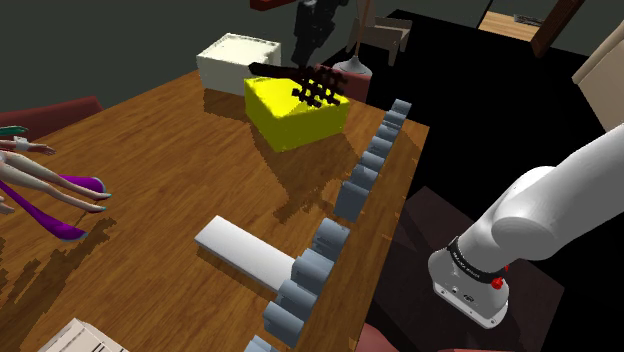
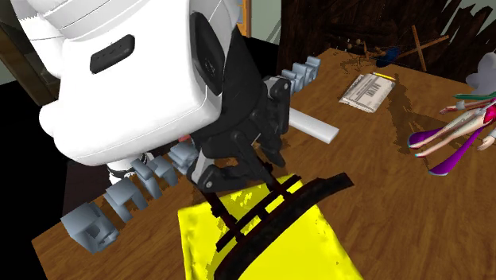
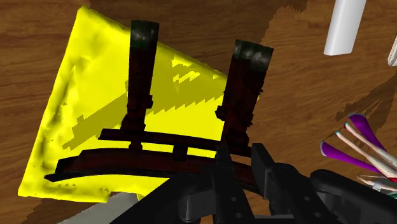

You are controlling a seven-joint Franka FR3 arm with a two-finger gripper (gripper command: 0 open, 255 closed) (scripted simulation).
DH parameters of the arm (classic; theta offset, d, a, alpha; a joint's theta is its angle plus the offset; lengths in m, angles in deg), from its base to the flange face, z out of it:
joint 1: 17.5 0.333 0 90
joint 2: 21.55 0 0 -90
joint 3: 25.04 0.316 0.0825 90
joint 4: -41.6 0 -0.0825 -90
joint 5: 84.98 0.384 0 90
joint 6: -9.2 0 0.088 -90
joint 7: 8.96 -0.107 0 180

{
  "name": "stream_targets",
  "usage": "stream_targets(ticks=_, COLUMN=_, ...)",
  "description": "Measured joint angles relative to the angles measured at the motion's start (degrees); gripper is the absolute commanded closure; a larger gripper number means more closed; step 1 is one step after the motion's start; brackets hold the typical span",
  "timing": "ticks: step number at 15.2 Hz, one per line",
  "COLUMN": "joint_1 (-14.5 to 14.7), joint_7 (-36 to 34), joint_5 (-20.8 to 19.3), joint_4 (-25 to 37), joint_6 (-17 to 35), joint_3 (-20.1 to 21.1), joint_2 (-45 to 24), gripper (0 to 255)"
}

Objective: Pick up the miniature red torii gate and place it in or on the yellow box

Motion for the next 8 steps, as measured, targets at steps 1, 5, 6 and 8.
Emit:
stream_targets(ticks=1, joint_1=-0.06, joint_7=0.18, joint_5=0.57, joint_4=-0.54, joint_6=0.41, joint_3=0.11, joint_2=0.17, gripper=255)
stream_targets(ticks=5, joint_1=-0.46, joint_7=0.2, joint_5=-0.44, joint_4=-0.61, joint_6=0.55, joint_3=0.58, joint_2=-0.05, gripper=255)
stream_targets(ticks=6, joint_1=-0.59, joint_7=0.23, joint_5=-1.04, joint_4=-0.62, joint_6=0.39, joint_3=0.55, joint_2=-0.22, gripper=255)
stream_targets(ticks=8, joint_1=-0.73, joint_7=0.28, joint_5=-1.53, joint_4=-0.81, joint_6=0.36, joint_3=0.49, joint_2=-0.32, gripper=0)
